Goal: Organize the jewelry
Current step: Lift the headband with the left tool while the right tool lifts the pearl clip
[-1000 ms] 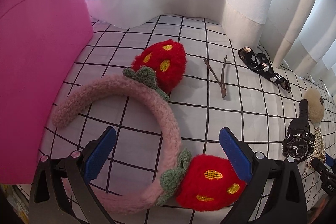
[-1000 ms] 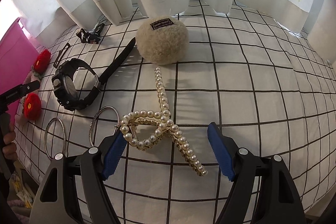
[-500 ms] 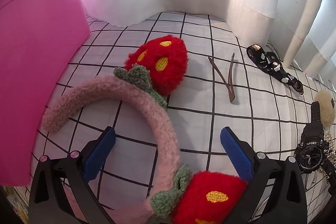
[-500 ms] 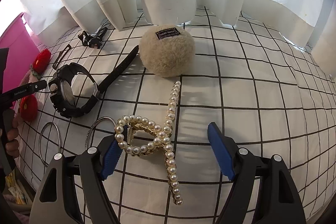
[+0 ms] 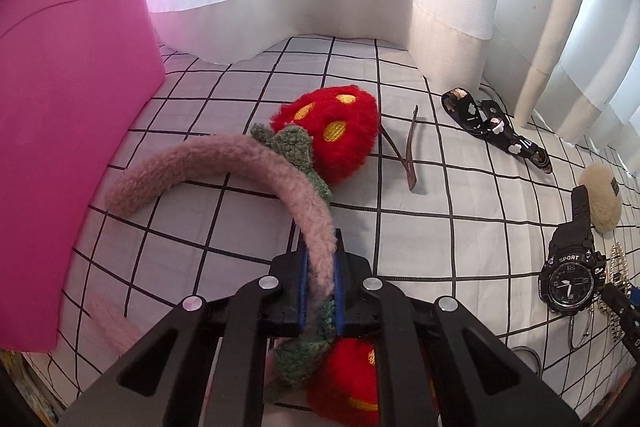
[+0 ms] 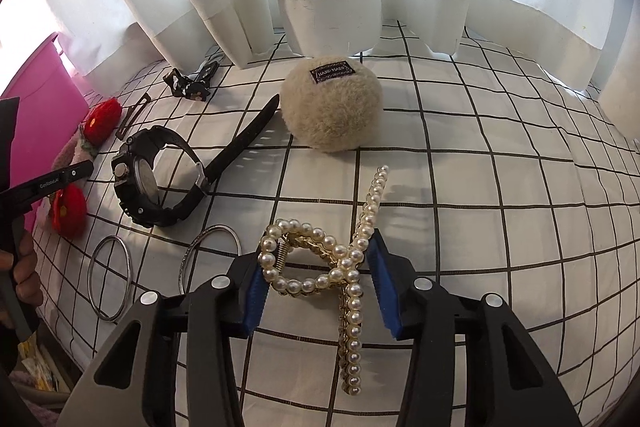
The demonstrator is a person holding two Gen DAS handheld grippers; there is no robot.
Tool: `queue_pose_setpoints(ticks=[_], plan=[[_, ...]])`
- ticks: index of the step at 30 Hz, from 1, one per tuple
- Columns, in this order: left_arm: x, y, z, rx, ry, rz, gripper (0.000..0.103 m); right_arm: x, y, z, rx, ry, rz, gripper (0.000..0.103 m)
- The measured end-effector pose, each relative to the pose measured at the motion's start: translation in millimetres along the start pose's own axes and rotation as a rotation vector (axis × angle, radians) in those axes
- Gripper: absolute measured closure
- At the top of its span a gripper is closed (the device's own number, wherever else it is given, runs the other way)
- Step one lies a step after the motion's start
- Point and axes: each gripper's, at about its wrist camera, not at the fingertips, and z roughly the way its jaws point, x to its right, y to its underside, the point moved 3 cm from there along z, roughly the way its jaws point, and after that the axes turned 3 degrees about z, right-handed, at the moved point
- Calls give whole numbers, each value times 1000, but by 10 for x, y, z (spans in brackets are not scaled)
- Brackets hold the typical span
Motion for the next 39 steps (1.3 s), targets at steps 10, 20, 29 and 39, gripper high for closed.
queue_pose_setpoints(ticks=[10, 20, 29, 39], plan=[[-6, 10, -333, 42, 35, -13, 95, 110, 19, -245, 27, -31, 64, 59], [174, -151, -1098, 153, 99, 6, 94, -45, -214, -721, 97, -84, 51, 59], [303, -386, -1849, 280, 141, 14, 94, -417, -641, -1281, 207, -141, -37, 59], [-19, -712, -2655, 473, 108, -6, 94, -1199, -1158, -1696, 311, -265, -169, 59]])
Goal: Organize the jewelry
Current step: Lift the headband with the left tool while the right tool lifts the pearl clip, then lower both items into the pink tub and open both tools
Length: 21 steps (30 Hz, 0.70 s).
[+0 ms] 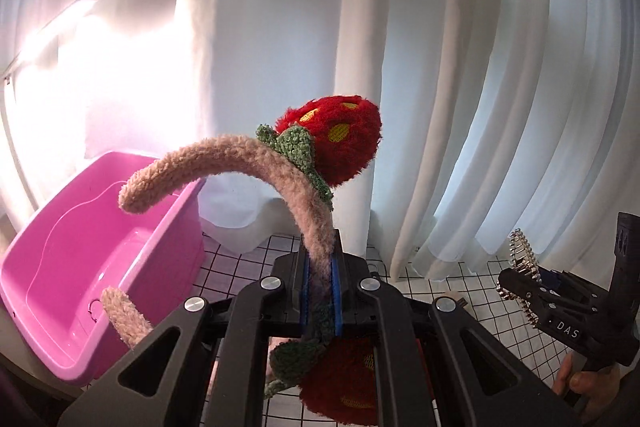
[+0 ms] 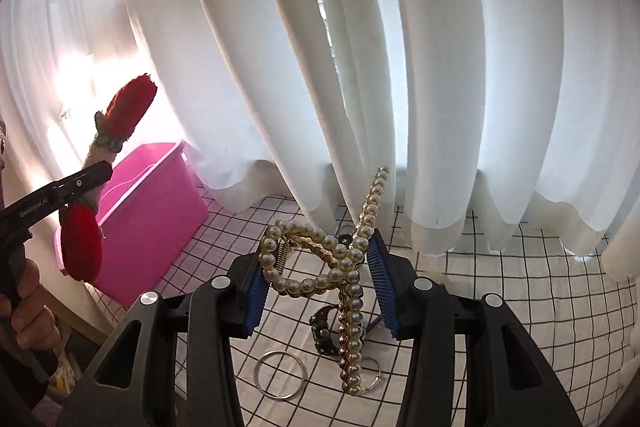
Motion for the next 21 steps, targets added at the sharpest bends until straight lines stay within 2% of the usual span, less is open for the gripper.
queue_pose_setpoints(ticks=[4, 12, 21], plan=[[-268, -158, -161, 49, -55, -1, 94, -382, -249, 149, 16, -72, -49, 59], [-979, -249, -327, 66, -185, -35, 94, -1253, -625, 623, -7, -226, -152, 59], [-1817, -25, -281, -21, -304, -144, 94, -2346, -884, 1313, -99, -390, -245, 59]])
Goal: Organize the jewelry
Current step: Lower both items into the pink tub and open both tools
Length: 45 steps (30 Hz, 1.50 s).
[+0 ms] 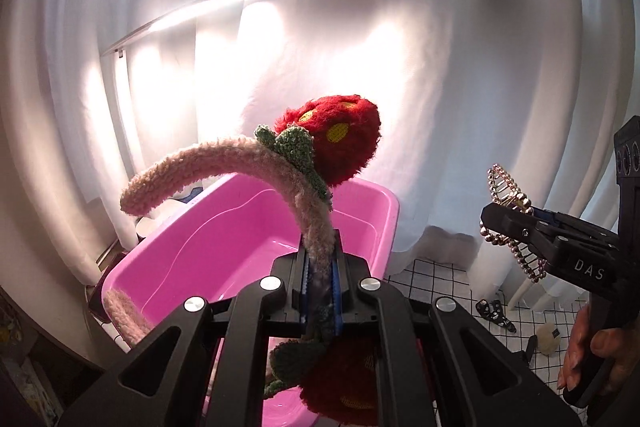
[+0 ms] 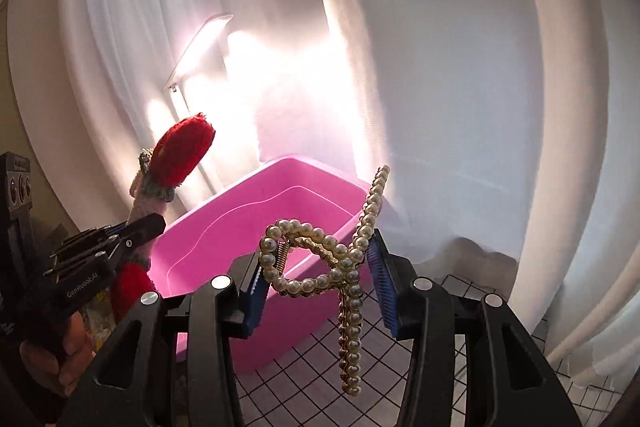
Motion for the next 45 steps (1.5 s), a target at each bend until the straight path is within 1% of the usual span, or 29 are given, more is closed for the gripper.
queue_pose_setpoints(ticks=[3, 7, 12, 14, 18, 21, 27, 33, 34, 35, 36, 37, 38, 39, 41, 43, 45], plan=[[-231, 91, 135, -54, -12, -29, 94, -250, -96, 326, -36, -33, -39, 59], [-404, 199, 337, -130, -8, -42, 94, -469, -185, 749, -103, -39, -97, 59], [-623, 325, 618, -237, -24, -77, 94, -534, -192, 1247, -213, -35, -131, 59], [-673, 368, 735, -281, -16, -85, 94, -584, -161, 1397, -255, -36, -142, 59], [-731, 432, 869, -329, -11, -90, 93, -652, -113, 1708, -333, -13, -193, 59], [-768, 461, 972, -362, -7, -103, 92, -660, -58, 1902, -386, -1, -202, 59], [-830, 544, 1243, -454, -4, -156, 90, -582, 113, 2201, -497, 40, -188, 59], [-911, 647, 1420, -560, 12, -214, 85, -526, 208, 2371, -565, 99, -179, 58], [-931, 660, 1435, -574, 7, -225, 83, -512, 217, 2369, -574, 107, -174, 58], [-952, 671, 1443, -584, 4, -236, 76, -499, 204, 2365, -575, 105, -159, 57], [-968, 677, 1443, -586, 4, -245, 69, -519, 176, 2395, -569, 106, -151, 50], [-973, 689, 1420, -588, -2, -247, 63, -520, 148, 2407, -561, 112, -147, 46], [-981, 689, 1406, -589, -12, -248, 50, -511, 129, 2400, -553, 117, -142, 43], [-986, 679, 1381, -580, -17, -247, 38, -502, 117, 2392, -551, 118, -137, 43], [-987, 646, 1321, -550, -40, -234, 24, -491, 109, 2387, -550, 119, -130, 43], [-978, 637, 1276, -534, -64, -211, 23, -478, 101, 2383, -550, 124, -136, 43], [-972, 660, 1262, -542, -63, -209, 22, -473, 105, 2383, -550, 132, -143, 43]])
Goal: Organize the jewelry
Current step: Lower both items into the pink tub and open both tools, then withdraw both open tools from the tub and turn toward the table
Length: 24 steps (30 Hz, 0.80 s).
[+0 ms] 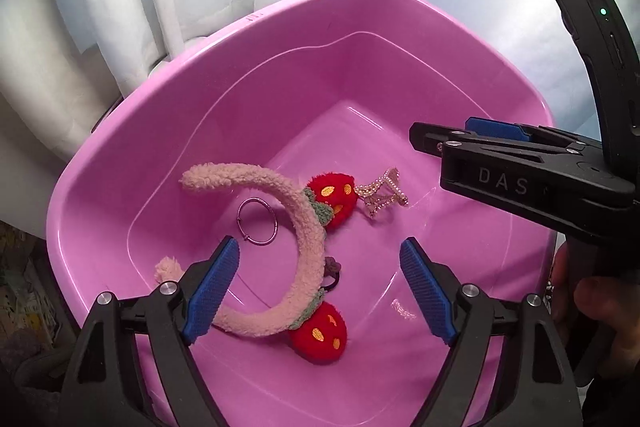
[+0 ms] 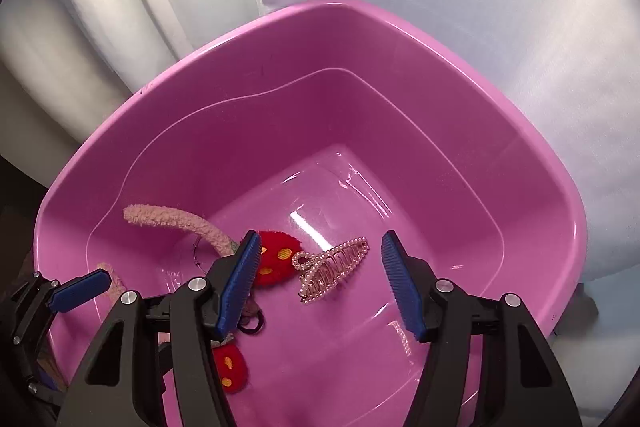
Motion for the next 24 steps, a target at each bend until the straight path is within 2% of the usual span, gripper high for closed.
queue_pose_setpoints(ticks=[5, 10, 24], plan=[[-34, -4, 21, -9, -4, -18, 21, -45, 27, -57, 0, -3, -4, 43], [-18, 48, 4, 6, -22, 8, 21, -88, 10, -33, 2, -2, 0, 43], [-75, 129, -166, 32, -18, -2, 20, -116, 59, -143, 12, 5, 3, 35]])
